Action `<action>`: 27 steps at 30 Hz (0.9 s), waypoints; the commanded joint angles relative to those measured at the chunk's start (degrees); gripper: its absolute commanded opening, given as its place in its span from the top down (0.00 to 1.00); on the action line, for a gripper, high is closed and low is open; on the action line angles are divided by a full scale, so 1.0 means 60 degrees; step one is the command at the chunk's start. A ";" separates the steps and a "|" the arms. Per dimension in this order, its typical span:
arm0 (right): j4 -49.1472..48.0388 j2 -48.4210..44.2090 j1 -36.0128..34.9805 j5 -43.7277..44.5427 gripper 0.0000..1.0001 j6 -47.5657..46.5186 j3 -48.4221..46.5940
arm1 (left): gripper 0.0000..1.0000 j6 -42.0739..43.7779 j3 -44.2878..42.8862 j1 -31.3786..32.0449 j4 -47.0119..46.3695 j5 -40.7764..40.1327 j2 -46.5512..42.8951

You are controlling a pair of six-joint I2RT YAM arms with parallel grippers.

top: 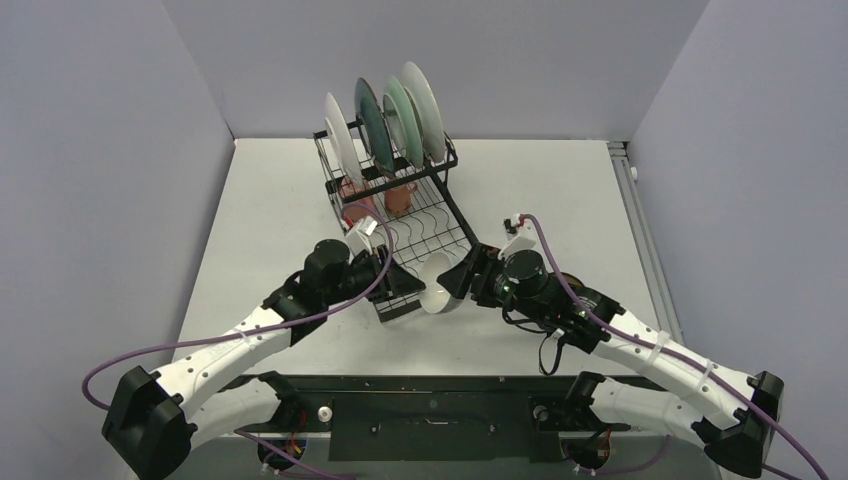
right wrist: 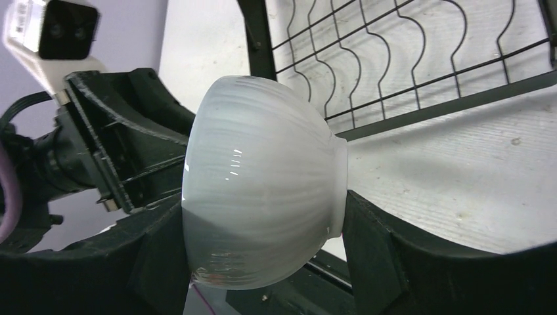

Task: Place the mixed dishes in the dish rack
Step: Insert the bowl into the dish rack.

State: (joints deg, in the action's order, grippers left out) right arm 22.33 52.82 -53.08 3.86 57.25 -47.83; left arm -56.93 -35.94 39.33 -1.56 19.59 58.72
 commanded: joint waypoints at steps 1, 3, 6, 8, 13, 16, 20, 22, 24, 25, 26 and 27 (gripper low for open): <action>-0.0259 0.0170 0.0267 0.0316 1.00 -0.0389 -0.0755 | 0.66 0.0512 -0.0347 -0.0216 0.0029 0.0045 -0.0375; -0.0222 0.0245 0.0410 0.0259 1.00 -0.0484 -0.0833 | 0.65 0.0730 -0.0498 -0.0303 0.0541 -0.0005 -0.0449; -0.0207 0.0427 0.0635 0.0045 1.00 -0.0690 -0.0944 | 0.64 0.1046 -0.0758 -0.0409 0.1259 -0.0088 -0.0563; -0.0186 0.0598 0.0785 -0.0101 1.00 -0.0821 -0.1043 | 0.64 0.1280 -0.0919 -0.0484 0.1641 -0.0166 -0.0617; -0.0111 0.1150 0.1159 -0.0520 1.00 -0.1206 -0.1400 | 0.63 0.1791 -0.1211 -0.0724 0.2436 -0.0205 -0.0673; 0.0089 0.1497 0.1378 -0.0564 1.00 -0.1635 -0.1761 | 0.62 0.2018 -0.1358 -0.0875 0.2706 -0.0079 -0.0677; 0.0748 0.2075 0.1604 -0.0764 1.00 -0.2412 -0.2417 | 0.62 0.2514 -0.1586 -0.1062 0.3227 0.0065 -0.0720; 0.1144 0.2540 0.1668 -0.0728 1.00 -0.2887 -0.2824 | 0.62 0.2758 -0.1724 -0.1130 0.3554 0.0089 -0.0781; 0.1450 0.2882 0.1715 -0.0679 1.00 -0.3305 -0.3206 | 0.62 0.3038 -0.1879 -0.1190 0.3900 0.0098 -0.0850; 0.1523 0.2987 0.1746 -0.0676 1.00 -0.3548 -0.3410 | 0.62 0.3128 -0.1983 -0.1222 0.4133 0.0093 -0.0895; 0.1666 0.3201 0.1759 -0.0541 1.00 -0.3682 -0.3512 | 0.62 0.3298 -0.2039 -0.1230 0.4248 0.0101 -0.0909; 0.1756 0.3307 0.1779 -0.0438 1.00 -0.3924 -0.3721 | 0.62 0.3383 -0.2147 -0.1247 0.4465 0.0095 -0.0953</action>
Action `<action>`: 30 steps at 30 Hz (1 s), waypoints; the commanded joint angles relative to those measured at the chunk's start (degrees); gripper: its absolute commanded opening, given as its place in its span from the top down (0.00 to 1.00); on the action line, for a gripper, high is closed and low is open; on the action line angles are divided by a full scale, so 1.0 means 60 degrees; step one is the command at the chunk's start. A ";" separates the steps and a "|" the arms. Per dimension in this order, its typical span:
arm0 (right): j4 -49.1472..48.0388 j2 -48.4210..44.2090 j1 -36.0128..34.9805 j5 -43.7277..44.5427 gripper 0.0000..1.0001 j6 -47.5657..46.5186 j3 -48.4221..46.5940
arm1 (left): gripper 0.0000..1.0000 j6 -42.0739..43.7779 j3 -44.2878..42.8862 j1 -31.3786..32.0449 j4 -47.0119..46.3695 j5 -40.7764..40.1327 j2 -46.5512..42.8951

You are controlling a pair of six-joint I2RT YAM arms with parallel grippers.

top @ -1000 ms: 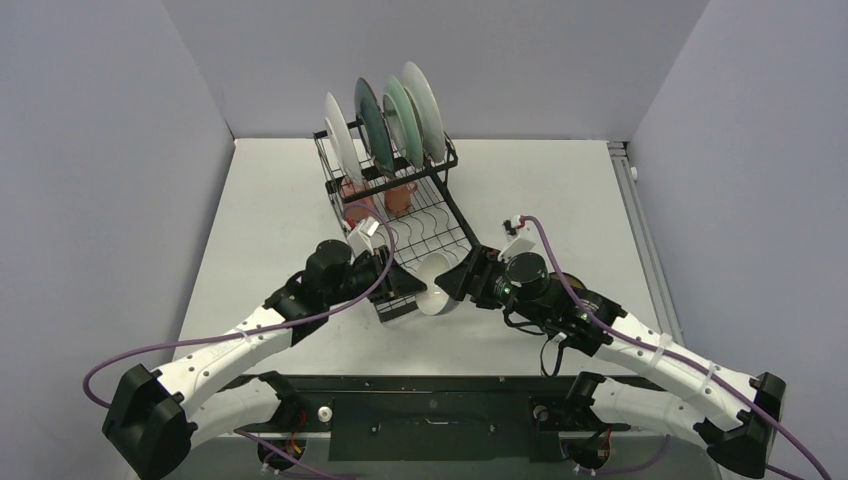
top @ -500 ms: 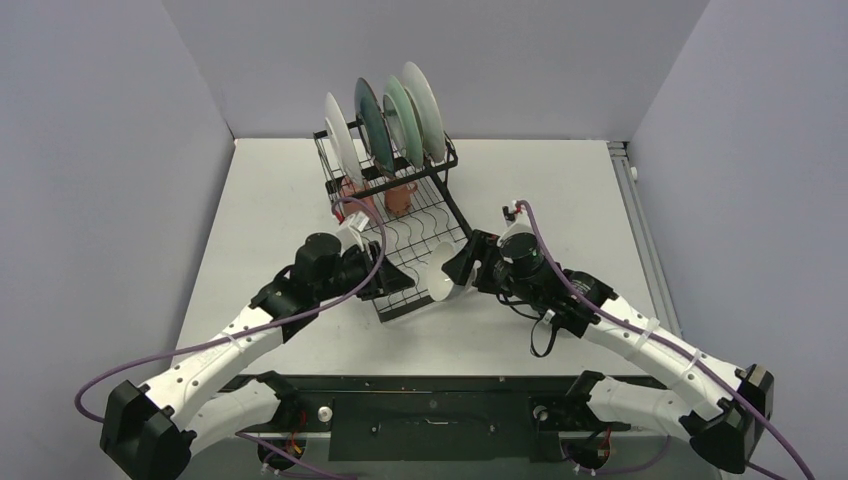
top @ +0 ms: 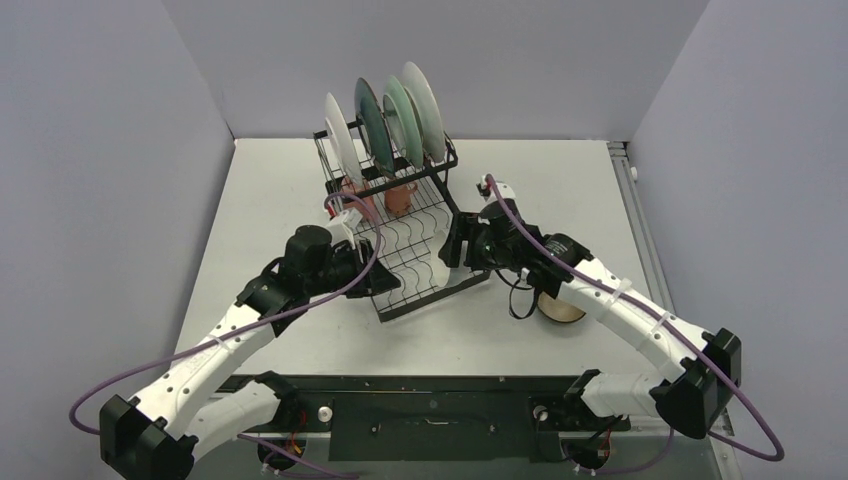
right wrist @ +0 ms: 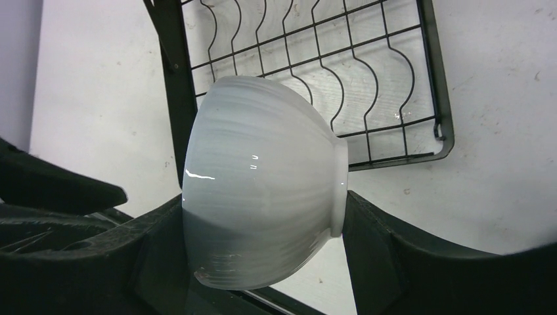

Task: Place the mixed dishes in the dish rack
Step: Insert the bowl into the dish rack.

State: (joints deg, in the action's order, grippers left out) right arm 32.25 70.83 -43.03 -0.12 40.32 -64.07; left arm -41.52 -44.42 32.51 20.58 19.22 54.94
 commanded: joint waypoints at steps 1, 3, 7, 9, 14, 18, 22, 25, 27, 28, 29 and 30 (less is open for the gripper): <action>0.0253 0.0536 0.0107 0.0331 1.00 -0.1222 -0.1115 | 0.62 0.0966 -0.0781 -0.0113 0.0877 0.0156 -0.0338; 0.0470 0.0863 0.0110 0.0412 1.00 -0.1551 -0.1423 | 0.62 0.1175 -0.0898 -0.0128 0.1146 0.0151 -0.0406; 0.0858 0.1414 0.0089 0.0705 1.00 -0.2204 -0.1945 | 0.62 0.1543 -0.1106 -0.0170 0.1684 0.0178 -0.0526; 0.0916 0.1599 0.0091 0.0794 1.00 -0.2597 -0.2109 | 0.62 0.1739 -0.1224 -0.0181 0.1881 0.0198 -0.0585; 0.0795 0.1989 0.0103 0.0952 1.00 -0.3653 -0.2384 | 0.62 0.2135 -0.1359 -0.0197 0.2197 0.0193 -0.0744; 0.0594 0.2333 0.0108 0.1127 1.00 -0.4361 -0.2455 | 0.62 0.2400 -0.1291 -0.0201 0.2308 0.0202 -0.0973; 0.0355 0.2663 0.0130 0.1506 1.00 -0.4773 -0.2452 | 0.62 0.2512 -0.1156 -0.0204 0.2409 0.0289 -0.1179; 0.0111 0.2912 0.0153 0.1635 1.00 -0.4965 -0.2425 | 0.62 0.2615 -0.1197 -0.0204 0.2492 0.0359 -0.1282; -0.0101 0.3041 0.0154 0.1712 1.00 -0.5128 -0.2368 | 0.62 0.2719 -0.1200 -0.0204 0.2507 0.0437 -0.1344; -0.0281 0.3102 0.0162 0.1750 1.00 -0.5177 -0.2327 | 0.62 0.2815 -0.1183 -0.0204 0.2486 0.0515 -0.1361; -0.0374 0.3141 0.0193 0.1764 1.00 -0.5242 -0.2266 | 0.62 0.2861 -0.1133 -0.0204 0.2480 0.0538 -0.1392; -0.0510 0.3226 0.0217 0.1738 1.00 -0.5263 -0.2261 | 0.62 0.2949 -0.1084 -0.0204 0.2493 0.0599 -0.1400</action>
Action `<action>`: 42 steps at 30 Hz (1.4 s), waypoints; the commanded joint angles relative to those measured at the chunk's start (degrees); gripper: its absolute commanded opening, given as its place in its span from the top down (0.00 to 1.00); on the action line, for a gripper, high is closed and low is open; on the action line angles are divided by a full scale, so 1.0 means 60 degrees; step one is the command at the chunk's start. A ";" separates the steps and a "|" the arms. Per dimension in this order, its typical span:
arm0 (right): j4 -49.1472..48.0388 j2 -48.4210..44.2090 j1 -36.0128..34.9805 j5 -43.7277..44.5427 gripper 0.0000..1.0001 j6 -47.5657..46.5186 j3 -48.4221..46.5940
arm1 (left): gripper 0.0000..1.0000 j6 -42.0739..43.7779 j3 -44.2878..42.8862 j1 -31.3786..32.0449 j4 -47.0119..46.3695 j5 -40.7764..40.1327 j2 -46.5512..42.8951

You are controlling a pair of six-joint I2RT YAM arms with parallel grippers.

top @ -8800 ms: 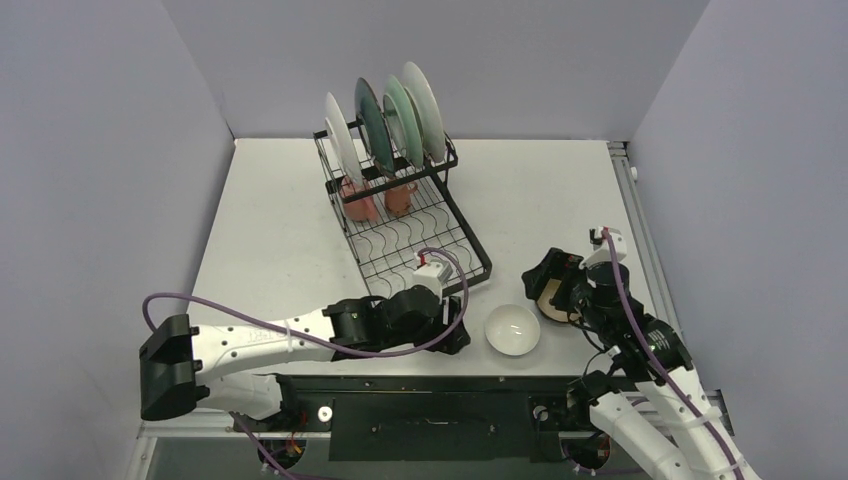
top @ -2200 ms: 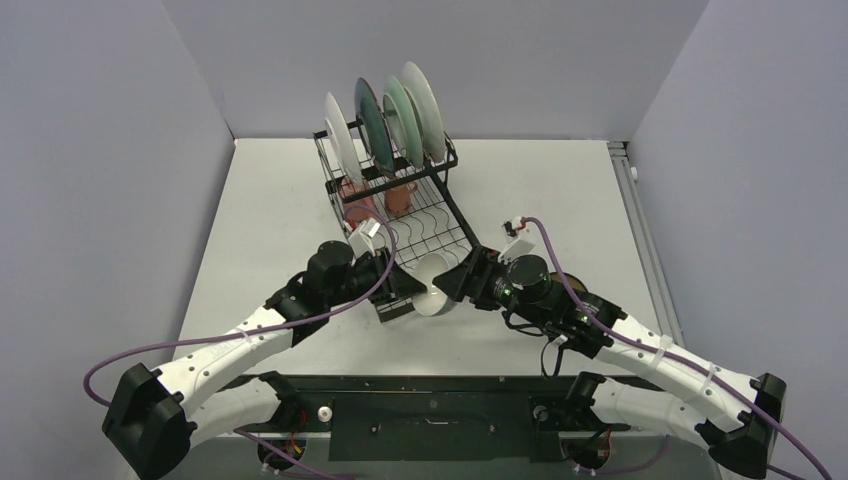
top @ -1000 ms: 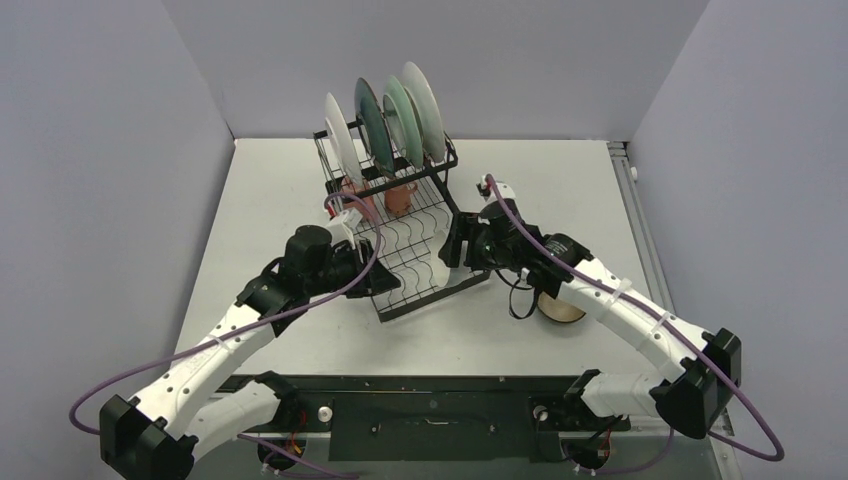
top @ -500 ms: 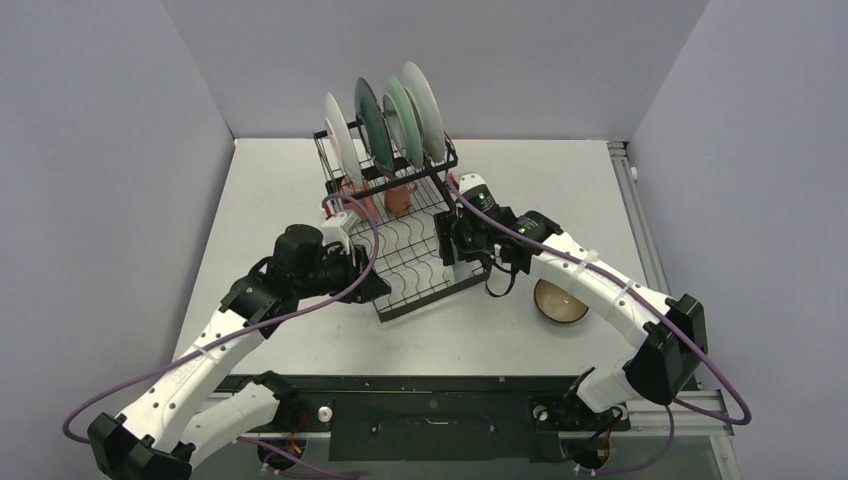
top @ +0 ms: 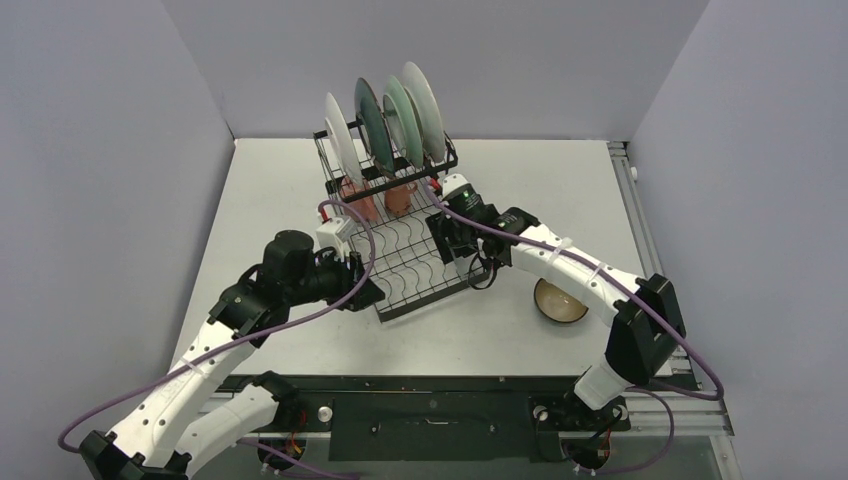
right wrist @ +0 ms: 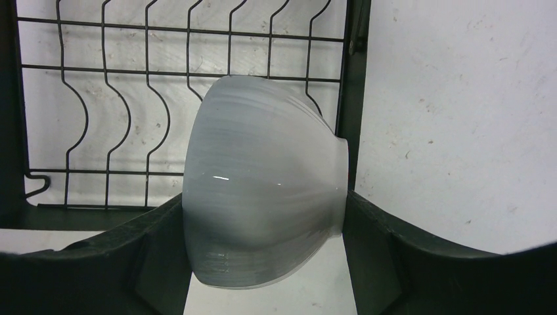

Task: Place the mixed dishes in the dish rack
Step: Insert the bowl into the dish rack.

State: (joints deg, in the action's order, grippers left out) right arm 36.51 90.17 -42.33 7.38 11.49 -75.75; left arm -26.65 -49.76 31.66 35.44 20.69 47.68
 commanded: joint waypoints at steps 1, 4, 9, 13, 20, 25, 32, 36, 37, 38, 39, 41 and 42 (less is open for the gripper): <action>-0.1265 0.0053 0.0138 0.0450 1.00 -0.0503 -0.0308 | 0.62 0.0516 -0.0163 -0.0062 0.0021 0.0436 -0.0214; -0.1418 0.0328 0.0219 0.0310 1.00 -0.0647 -0.0338 | 0.62 0.0706 -0.0051 -0.0062 -0.0005 0.0585 -0.0289; -0.1545 0.0665 0.0403 -0.0039 1.00 -0.0835 -0.0429 | 0.62 0.0945 0.0184 -0.0062 -0.0096 0.0722 -0.0443; -0.1731 0.0848 0.0423 -0.0079 1.00 -0.0931 -0.0293 | 0.62 0.0964 0.0458 -0.0062 -0.0412 0.0905 -0.0628; -0.2138 0.0986 0.0446 -0.0398 1.00 -0.0905 0.0175 | 0.61 0.0945 0.0748 -0.0062 -0.0770 0.1034 -0.0776; -0.2230 0.1127 0.0448 -0.0605 1.00 -0.0839 0.0270 | 0.61 0.0916 0.0792 -0.0062 -0.0812 0.1082 -0.0755; -0.2109 0.1362 0.0497 -0.1046 1.00 -0.0791 0.0260 | 0.61 0.0891 0.0758 -0.0062 -0.0788 0.1095 -0.0742; -0.1963 0.1605 0.0636 -0.1672 1.00 -0.0668 0.0222 | 0.60 0.0840 0.0763 -0.0062 -0.0806 0.1074 -0.0674; -0.1937 0.1645 0.0696 -0.1780 1.00 -0.0599 0.0207 | 0.60 0.0832 0.0763 -0.0062 -0.0816 0.1076 -0.0665; -0.1902 0.1712 0.0744 -0.1993 1.00 -0.0561 0.0205 | 0.60 0.0823 0.0763 -0.0062 -0.0829 0.1096 -0.0673; -0.1892 0.1728 0.0765 -0.2186 1.00 -0.0496 0.0229 | 0.60 0.0823 0.0756 -0.0062 -0.0826 0.1105 -0.0668; -0.1844 0.1766 0.0819 -0.2319 1.00 -0.0437 0.0250 | 0.60 0.0811 0.0732 -0.0062 -0.0808 0.1095 -0.0678; -0.1806 0.1760 0.0837 -0.2338 0.98 -0.0424 0.0263 | 0.60 0.0810 0.0704 -0.0062 -0.0794 0.1094 -0.0679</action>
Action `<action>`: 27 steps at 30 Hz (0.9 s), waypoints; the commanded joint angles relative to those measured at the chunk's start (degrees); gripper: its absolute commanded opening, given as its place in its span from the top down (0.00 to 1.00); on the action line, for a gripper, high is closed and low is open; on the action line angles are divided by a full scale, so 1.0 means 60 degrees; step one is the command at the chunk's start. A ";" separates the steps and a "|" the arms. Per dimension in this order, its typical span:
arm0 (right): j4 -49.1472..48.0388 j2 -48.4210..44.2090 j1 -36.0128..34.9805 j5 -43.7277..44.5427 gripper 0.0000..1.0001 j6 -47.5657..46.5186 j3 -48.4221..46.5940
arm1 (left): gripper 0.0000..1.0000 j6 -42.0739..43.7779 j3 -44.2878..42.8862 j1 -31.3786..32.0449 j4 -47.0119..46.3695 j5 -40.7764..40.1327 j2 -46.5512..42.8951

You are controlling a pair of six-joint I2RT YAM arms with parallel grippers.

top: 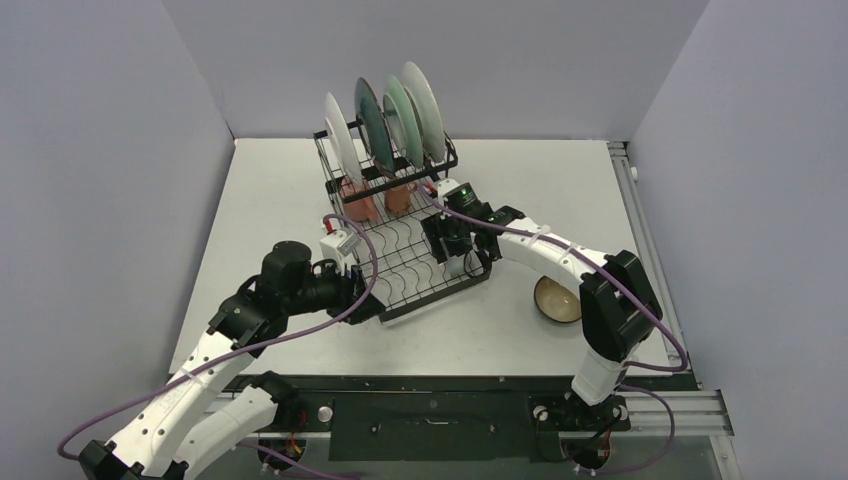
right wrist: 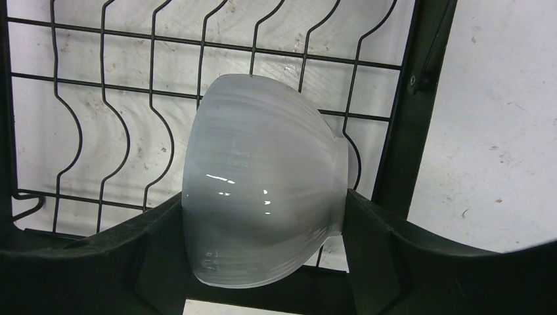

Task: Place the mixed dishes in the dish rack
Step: Insert the bowl into the dish rack.

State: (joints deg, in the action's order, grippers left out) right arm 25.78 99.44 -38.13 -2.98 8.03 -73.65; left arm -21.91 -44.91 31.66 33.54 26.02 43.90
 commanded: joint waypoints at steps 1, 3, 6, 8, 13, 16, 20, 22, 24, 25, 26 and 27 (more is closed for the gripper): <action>0.0004 0.0208 0.0141 -0.0619 0.97 0.0153 -0.0063 | 0.60 0.0019 -0.0111 -0.0062 -0.0470 0.0212 -0.0058; 0.0027 0.0169 0.0180 -0.0622 0.91 0.0168 -0.0036 | 0.59 0.0006 -0.0138 -0.0062 -0.0451 0.0209 -0.0054; 0.0070 0.0083 0.0229 -0.0572 0.82 0.0204 0.0022 | 0.58 -0.0027 -0.0147 -0.0062 -0.0454 0.0197 -0.0062; 0.0105 0.0042 0.0239 -0.0486 0.78 0.0213 0.0051 | 0.57 -0.0051 -0.0140 -0.0062 -0.0469 0.0191 -0.0065; 0.0137 -0.0116 0.0267 -0.0113 0.69 0.0260 0.0127 | 0.54 -0.0231 -0.0186 -0.0062 -0.0504 0.0161 -0.0069; 0.0065 -0.0265 0.0320 0.0037 0.59 0.0342 0.0219 | 0.53 -0.0257 -0.0226 -0.0062 -0.0499 0.0130 -0.0071; 0.0053 -0.0351 0.0371 0.0146 0.51 0.0384 0.0223 | 0.52 -0.0274 -0.0281 -0.0062 -0.0442 0.0118 -0.0066; 0.0059 -0.0391 0.0398 0.0208 0.44 0.0393 0.0219 | 0.51 -0.0274 -0.0303 -0.0062 -0.0391 0.0096 -0.0077; 0.0062 -0.0442 0.0416 0.0272 0.35 0.0423 0.0206 | 0.50 -0.0274 -0.0321 -0.0062 -0.0357 0.0056 -0.0096; 0.0071 -0.0485 0.0428 0.0290 0.33 0.0438 0.0197 | 0.49 -0.0285 -0.0330 -0.0062 -0.0323 0.0049 -0.0121; 0.0077 -0.0509 0.0432 0.0332 0.32 0.0451 0.0193 | 0.49 -0.0287 -0.0334 -0.0062 -0.0312 0.0048 -0.0127; 0.0071 -0.0553 0.0436 0.0349 0.31 0.0467 0.0191 | 0.49 -0.0288 -0.0355 -0.0062 -0.0279 0.0046 -0.0133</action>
State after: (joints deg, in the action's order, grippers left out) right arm 25.78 98.89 -36.69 -4.75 10.87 -73.06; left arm -23.38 -44.91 31.66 33.41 26.00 43.88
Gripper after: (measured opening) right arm 0.683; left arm 0.507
